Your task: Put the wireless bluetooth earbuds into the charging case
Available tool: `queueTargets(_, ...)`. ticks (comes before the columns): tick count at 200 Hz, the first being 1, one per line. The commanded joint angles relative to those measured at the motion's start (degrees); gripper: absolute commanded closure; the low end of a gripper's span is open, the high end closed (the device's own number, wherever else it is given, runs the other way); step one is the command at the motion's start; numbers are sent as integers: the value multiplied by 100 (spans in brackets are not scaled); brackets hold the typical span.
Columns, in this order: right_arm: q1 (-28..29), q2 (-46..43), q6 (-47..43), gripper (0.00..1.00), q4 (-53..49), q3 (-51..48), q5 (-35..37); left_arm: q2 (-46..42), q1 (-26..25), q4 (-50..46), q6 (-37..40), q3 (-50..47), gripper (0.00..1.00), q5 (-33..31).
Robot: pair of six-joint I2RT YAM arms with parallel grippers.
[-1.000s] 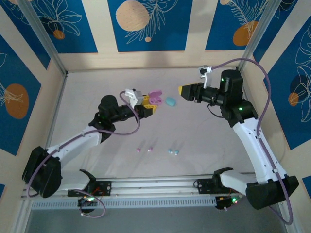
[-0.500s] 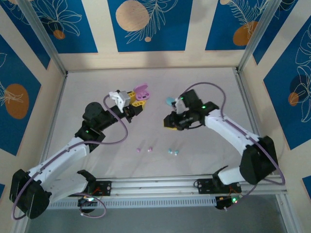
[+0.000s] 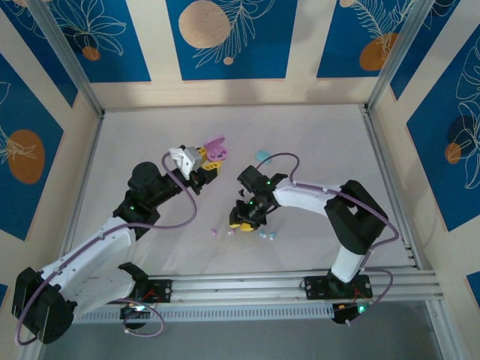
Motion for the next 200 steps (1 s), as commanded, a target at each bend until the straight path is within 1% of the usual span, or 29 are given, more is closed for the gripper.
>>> queueTargets(1, 92, 211, 320, 62, 148, -3, -26, -88, -52, 47, 115, -35, 74, -84)
queueTargets(49, 126, 487, 331, 62, 256, 24, 0, -71, -49, 25, 137, -35, 74, -78)
queueTargets(137, 151, 761, 124, 70, 413, 287, -75, 51, -49, 60, 130, 5, 74, -51)
queueTargets(200, 231, 892, -104, 70, 245, 603, -124, 110, -48, 78, 124, 26, 74, -66)
